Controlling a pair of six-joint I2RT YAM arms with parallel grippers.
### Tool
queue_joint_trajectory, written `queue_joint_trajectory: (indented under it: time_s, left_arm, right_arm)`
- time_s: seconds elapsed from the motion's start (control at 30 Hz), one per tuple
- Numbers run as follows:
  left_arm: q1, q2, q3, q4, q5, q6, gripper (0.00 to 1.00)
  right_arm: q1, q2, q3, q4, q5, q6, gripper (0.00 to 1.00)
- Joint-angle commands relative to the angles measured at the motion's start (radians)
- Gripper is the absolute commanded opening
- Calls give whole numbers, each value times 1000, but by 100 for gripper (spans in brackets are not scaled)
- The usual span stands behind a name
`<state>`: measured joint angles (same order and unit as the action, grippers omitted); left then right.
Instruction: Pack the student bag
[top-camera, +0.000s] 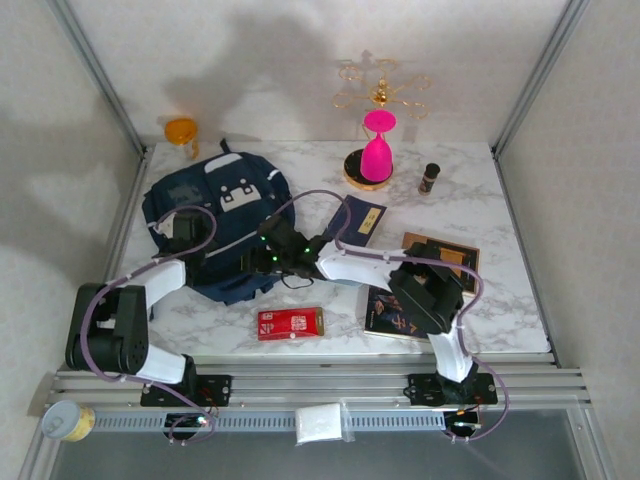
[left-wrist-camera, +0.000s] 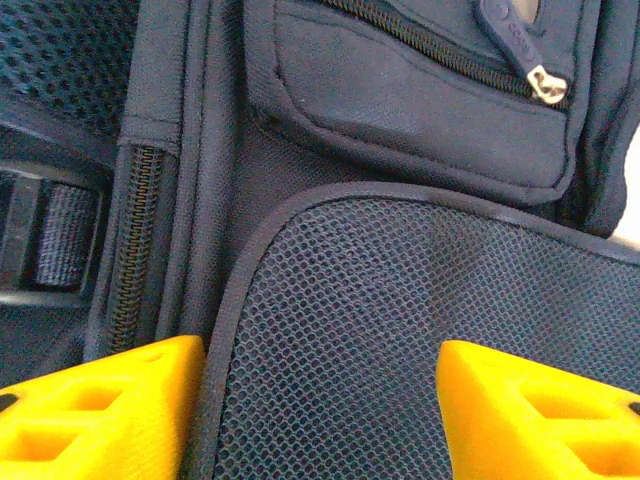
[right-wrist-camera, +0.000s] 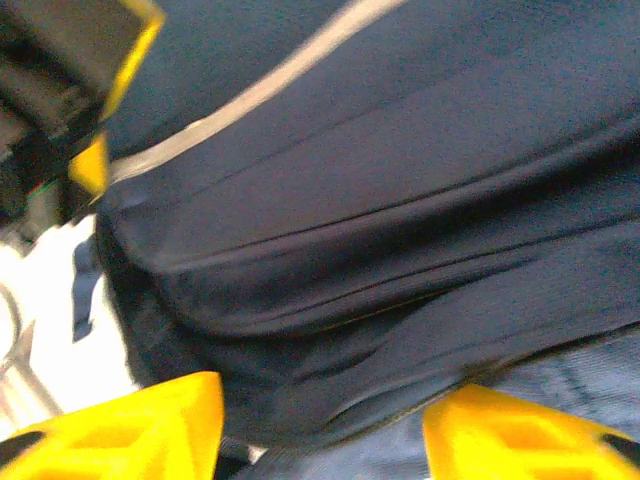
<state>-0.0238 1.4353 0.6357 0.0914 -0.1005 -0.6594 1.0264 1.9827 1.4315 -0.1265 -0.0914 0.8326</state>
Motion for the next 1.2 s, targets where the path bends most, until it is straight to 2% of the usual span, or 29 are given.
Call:
queue_joint_trajectory:
  time_s: [0.0,0.07,0.17,0.3,0.37,0.43,0.53,0.6,0.67,0.77,0.83,0.9,1.0,1.1,1.17]
  left_arm:
    - [-49,-102,26,-64,75,17,64]
    - [-92,-170,26,-109,69,-2,66]
    - [-203,-253,17,-121,87,-30,69]
    - [-363,-280,11,-101,133,-70,71]
    - [-427,-270,38,-142,87,-74,73]
    - [-456,-246,64,-202,-1,-68,76]
    - [-436,-224,93,-286,-124,-70,77]
    - [-424,-222,85,-279,-182,-65,80]
    - [-358,-197,67,-272,-143,-78,80]
    - [-278,-191,56,-274,-142,-67,81]
    - [-238,-217,51,-286,-146,-62,81]
    - [-239,-254,62,-292,-101,-54,81]
    - [-351,-312,62,-263,-32,-112,79]
    - [-564,-333,16,-108,14,-212,75]
    - [-688,-287,-7,26,53,-280,73]
  right_arm:
    - [-18,-184,-71,0,57,-38,61]
    - [-44,-277,-140,-38,88,-50,66]
    - [-97,-416,-240,-118,147,-64,73]
    - [-243,-593,-386,-241,168,-50,79]
    - [-324,-683,-475,-258,164,-52,80]
    - [-423,-746,-546,-245,107,-76,83]
    - [-521,-784,-592,-267,58,-100,85]
    - [-579,-811,-623,-267,37,-91,86]
    - [-635,-825,-657,-224,-37,-84,88]
    - [-677,-810,-646,-257,-29,-89,90]
    - [-713,-810,-647,-277,-24,-88,92]
    - [-757,-810,-665,-284,-51,-68,93]
    - [-799,-815,-692,-305,-33,-54,94]
    - [-859,-850,-746,-288,-37,-25,95]
    - [-909,-879,-792,-252,-80,-6,95]
